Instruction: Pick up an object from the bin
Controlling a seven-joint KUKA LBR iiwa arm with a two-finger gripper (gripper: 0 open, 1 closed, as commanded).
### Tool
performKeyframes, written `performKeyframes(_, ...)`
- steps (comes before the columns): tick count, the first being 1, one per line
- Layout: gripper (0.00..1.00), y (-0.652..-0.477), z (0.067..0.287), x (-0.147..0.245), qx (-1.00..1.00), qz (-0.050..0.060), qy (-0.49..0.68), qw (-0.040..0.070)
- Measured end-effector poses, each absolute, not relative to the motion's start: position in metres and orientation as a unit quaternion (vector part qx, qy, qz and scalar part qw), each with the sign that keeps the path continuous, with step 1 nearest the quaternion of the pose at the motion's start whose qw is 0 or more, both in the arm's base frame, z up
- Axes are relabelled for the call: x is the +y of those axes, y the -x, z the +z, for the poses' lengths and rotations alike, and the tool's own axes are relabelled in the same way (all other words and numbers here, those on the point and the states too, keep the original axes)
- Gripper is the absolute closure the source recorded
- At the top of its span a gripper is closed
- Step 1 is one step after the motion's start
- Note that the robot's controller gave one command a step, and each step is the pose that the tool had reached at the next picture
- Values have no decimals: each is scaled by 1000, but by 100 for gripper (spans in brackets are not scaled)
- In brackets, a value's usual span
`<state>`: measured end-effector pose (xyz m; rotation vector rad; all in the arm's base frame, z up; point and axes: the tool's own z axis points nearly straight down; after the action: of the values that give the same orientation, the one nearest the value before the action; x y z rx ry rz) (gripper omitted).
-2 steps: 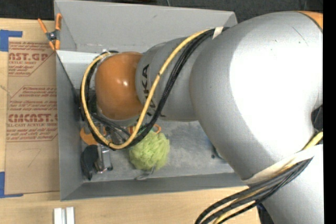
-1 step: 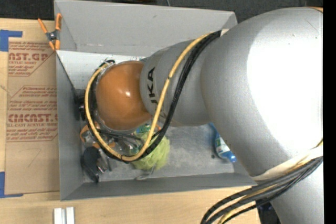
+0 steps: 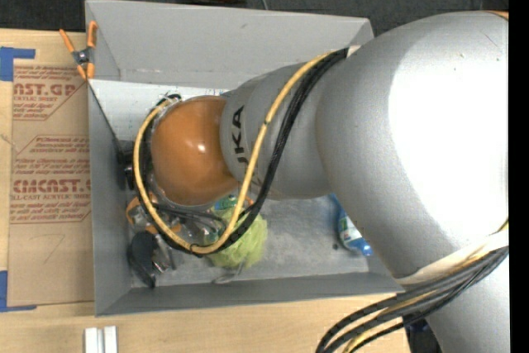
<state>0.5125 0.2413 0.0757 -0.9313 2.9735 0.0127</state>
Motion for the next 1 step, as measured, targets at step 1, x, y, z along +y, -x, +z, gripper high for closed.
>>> performKeyframes(1,100,-500,79,226,882,0,470,36)
